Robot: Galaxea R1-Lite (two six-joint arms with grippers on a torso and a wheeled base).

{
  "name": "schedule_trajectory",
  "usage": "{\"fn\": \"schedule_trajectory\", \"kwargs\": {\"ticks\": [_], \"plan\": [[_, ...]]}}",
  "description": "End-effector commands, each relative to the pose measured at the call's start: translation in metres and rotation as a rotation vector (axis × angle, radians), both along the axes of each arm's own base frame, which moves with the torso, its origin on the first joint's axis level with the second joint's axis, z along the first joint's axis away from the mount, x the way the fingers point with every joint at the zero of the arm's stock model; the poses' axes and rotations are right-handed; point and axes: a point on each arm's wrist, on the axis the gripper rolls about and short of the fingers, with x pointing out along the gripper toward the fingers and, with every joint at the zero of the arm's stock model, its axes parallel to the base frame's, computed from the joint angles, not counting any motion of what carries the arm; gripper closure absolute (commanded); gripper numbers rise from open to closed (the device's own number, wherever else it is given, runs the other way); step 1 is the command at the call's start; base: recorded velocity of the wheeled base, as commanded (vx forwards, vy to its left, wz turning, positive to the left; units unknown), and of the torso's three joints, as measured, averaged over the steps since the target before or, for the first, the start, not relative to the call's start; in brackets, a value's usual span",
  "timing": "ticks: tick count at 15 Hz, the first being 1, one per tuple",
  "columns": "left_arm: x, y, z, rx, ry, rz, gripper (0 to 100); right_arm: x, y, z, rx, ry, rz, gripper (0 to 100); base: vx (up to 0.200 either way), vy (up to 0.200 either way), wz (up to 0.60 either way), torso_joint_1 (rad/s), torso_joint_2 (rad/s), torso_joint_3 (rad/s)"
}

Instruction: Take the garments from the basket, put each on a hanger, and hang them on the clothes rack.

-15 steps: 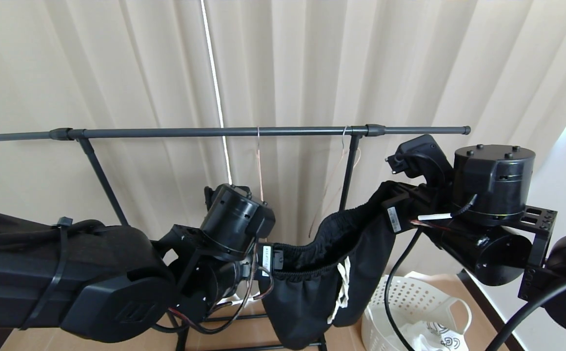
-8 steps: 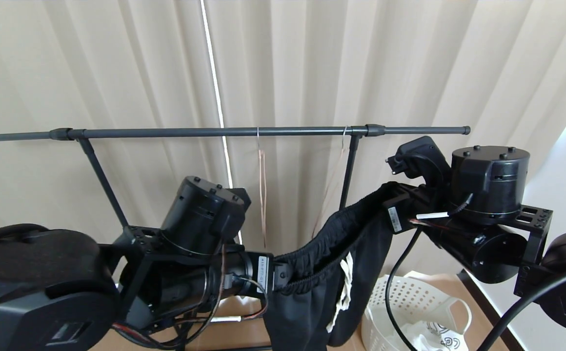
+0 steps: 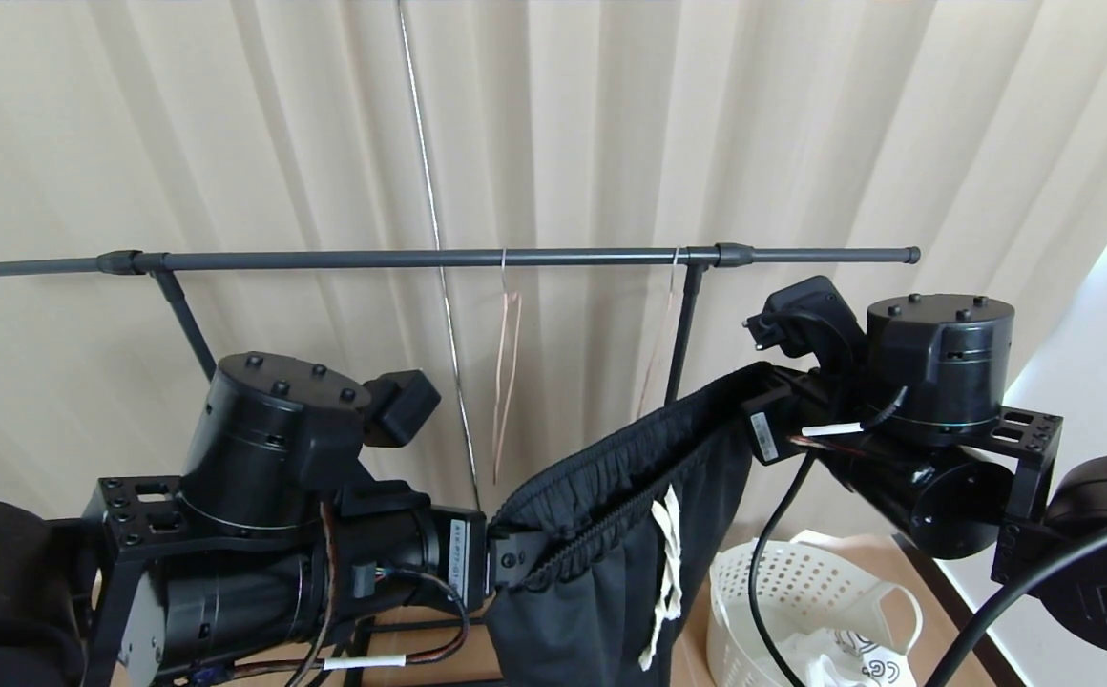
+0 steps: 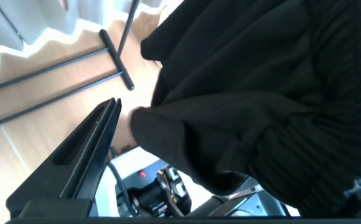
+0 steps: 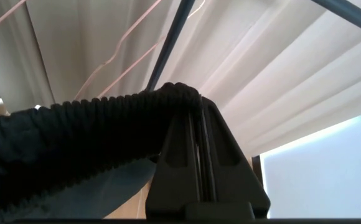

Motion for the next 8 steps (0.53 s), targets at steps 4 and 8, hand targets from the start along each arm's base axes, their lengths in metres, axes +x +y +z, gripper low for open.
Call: {"fn": "schedule_trajectory", "kwargs": {"ticks": [4, 8], "plan": [[-0.011, 0.010, -0.001, -0.070, 0.000, -0.068, 0, 0.004, 0.002, -0.008, -0.014, 0.019, -0.002, 100, 0.000, 0.000, 0.00, 0.000, 0.00, 0.000], [-0.020, 0.020, 0.001, -0.145, -0.017, -0.138, 0, 0.004, 0.002, -0.008, -0.014, 0.019, -0.002, 100, 0.000, 0.000, 0.00, 0.000, 0.00, 0.000]]}}
